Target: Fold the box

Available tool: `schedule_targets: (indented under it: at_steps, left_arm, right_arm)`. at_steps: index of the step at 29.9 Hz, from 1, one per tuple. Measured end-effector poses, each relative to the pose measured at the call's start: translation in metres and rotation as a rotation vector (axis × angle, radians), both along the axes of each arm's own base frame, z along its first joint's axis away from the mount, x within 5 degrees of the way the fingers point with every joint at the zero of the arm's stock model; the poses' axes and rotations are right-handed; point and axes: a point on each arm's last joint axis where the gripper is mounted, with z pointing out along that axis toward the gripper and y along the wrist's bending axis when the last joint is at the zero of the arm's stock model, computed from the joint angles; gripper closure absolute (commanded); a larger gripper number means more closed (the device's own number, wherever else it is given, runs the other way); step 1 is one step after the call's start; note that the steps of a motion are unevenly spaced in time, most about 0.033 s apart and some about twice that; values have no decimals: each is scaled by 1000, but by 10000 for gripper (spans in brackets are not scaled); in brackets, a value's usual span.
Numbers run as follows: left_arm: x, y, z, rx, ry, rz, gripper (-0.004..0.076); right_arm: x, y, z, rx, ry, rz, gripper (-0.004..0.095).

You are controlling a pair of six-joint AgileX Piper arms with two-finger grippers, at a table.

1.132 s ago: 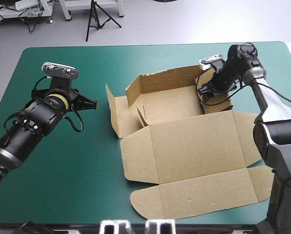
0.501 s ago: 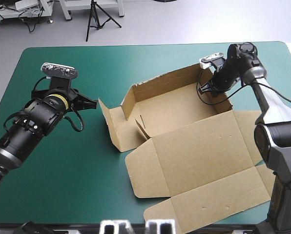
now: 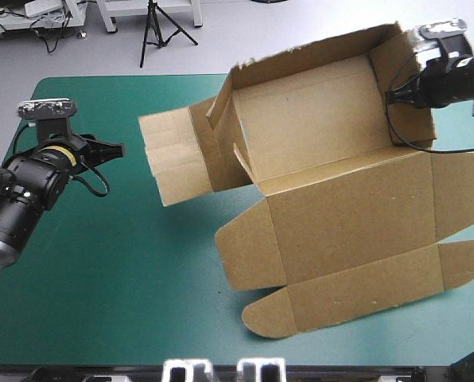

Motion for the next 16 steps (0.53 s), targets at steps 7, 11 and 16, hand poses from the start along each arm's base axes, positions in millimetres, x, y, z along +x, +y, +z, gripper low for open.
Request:
schedule_targets:
  at_steps: [7, 11, 16]
  left_arm:
    - [15, 20, -5, -143, -33, -28, 439]
    - [33, 27, -23, -214, 3, -75, 438]
    - [58, 19, -58, -380, 106, -230, 438]
  right_arm:
    - [-18, -12, 19, 32, -66, -21, 926]
    - [-19, -9, 21, 55, -76, -6, 926]
    - [-19, -6, 22, 83, -84, 11, 926]
